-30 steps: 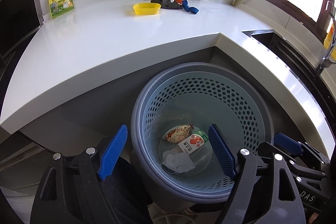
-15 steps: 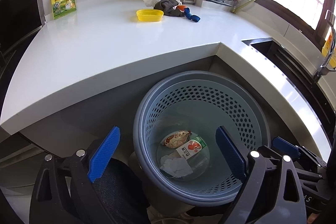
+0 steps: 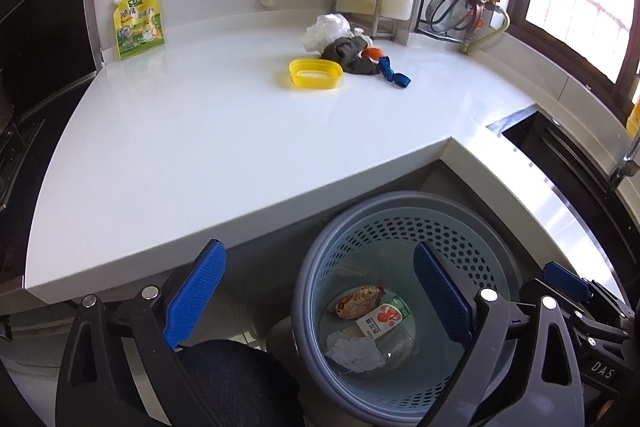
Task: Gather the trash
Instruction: 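Move both open tools up over the counter toward the yellow lid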
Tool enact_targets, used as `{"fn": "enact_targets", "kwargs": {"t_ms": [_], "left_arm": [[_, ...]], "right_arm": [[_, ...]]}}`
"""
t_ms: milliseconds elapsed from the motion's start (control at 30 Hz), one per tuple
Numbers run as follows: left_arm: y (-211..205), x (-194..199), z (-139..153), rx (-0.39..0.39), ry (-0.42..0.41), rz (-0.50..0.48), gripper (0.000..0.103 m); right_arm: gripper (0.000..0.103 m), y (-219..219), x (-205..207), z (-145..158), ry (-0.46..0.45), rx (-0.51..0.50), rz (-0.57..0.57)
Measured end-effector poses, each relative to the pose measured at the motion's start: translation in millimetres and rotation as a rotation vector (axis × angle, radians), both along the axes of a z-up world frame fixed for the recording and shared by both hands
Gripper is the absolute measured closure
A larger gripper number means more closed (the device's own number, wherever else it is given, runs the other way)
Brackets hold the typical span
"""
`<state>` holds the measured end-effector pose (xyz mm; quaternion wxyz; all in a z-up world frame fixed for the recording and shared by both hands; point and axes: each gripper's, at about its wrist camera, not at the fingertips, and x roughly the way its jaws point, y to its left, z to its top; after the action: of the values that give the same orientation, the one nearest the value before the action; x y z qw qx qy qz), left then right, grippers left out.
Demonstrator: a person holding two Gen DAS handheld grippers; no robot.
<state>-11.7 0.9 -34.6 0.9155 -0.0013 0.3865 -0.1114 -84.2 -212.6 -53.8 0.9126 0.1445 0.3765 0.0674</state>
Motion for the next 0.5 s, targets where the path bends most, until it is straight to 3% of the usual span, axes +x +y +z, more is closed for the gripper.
{"fn": "enact_targets", "kwargs": {"t_ms": [500], "left_arm": [[-6.9,102.7,38.3,0.013,-0.079,0.064,0.008]], "right_arm": [[0.032,-15.6,115.0,52.7,-0.061,-0.035,0.040]]}}
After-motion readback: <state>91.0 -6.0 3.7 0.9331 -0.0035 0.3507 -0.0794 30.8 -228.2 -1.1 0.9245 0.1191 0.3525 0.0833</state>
